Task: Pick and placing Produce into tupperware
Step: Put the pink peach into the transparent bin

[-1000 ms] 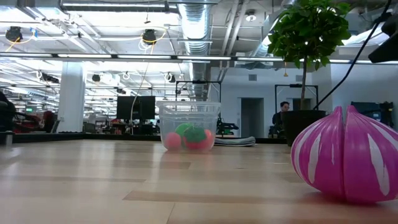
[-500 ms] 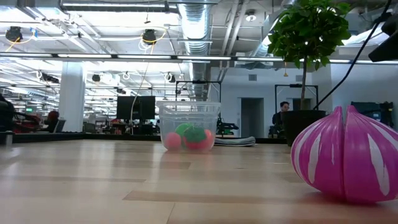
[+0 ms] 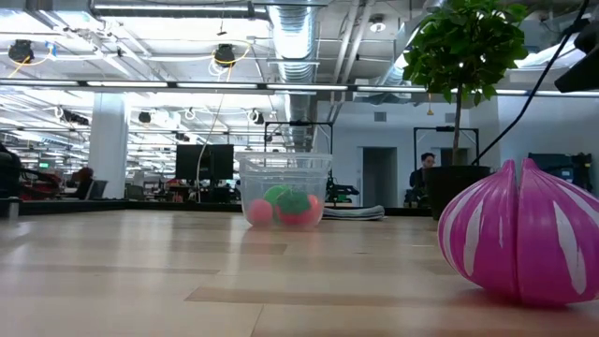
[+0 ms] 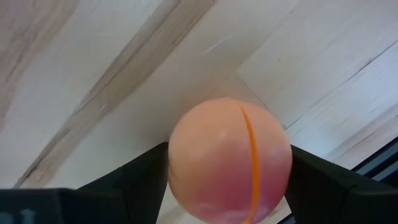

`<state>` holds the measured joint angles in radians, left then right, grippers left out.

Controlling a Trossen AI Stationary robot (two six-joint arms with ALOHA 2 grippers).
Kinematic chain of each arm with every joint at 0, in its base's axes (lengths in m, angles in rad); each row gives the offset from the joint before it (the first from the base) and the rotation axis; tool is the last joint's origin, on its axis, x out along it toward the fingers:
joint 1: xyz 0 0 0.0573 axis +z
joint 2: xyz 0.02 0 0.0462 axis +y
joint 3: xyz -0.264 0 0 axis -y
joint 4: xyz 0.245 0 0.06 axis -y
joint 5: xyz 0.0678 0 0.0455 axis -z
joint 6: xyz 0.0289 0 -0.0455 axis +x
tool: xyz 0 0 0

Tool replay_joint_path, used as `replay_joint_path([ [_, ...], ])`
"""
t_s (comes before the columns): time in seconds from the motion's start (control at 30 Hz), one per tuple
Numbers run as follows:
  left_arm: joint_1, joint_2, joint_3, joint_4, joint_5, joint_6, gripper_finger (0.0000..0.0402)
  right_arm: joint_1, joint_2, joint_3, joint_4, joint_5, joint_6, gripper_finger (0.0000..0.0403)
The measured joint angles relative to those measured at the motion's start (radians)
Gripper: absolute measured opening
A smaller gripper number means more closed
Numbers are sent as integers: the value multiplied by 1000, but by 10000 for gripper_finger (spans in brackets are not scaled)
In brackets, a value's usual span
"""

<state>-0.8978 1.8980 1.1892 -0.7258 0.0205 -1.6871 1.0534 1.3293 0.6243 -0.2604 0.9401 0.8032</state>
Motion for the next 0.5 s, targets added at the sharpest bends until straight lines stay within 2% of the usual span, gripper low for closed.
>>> replay_joint_path([
  [0.27, 0, -1, 0, -4, -16, 29, 215, 0, 0, 0, 0, 0, 0, 306],
  [0.37, 0, -1, 0, -3, -21, 29, 217, 0, 0, 0, 0, 0, 0, 306],
  [0.5, 0, -1, 0, -3, -28, 29, 239, 0, 0, 0, 0, 0, 0, 306],
])
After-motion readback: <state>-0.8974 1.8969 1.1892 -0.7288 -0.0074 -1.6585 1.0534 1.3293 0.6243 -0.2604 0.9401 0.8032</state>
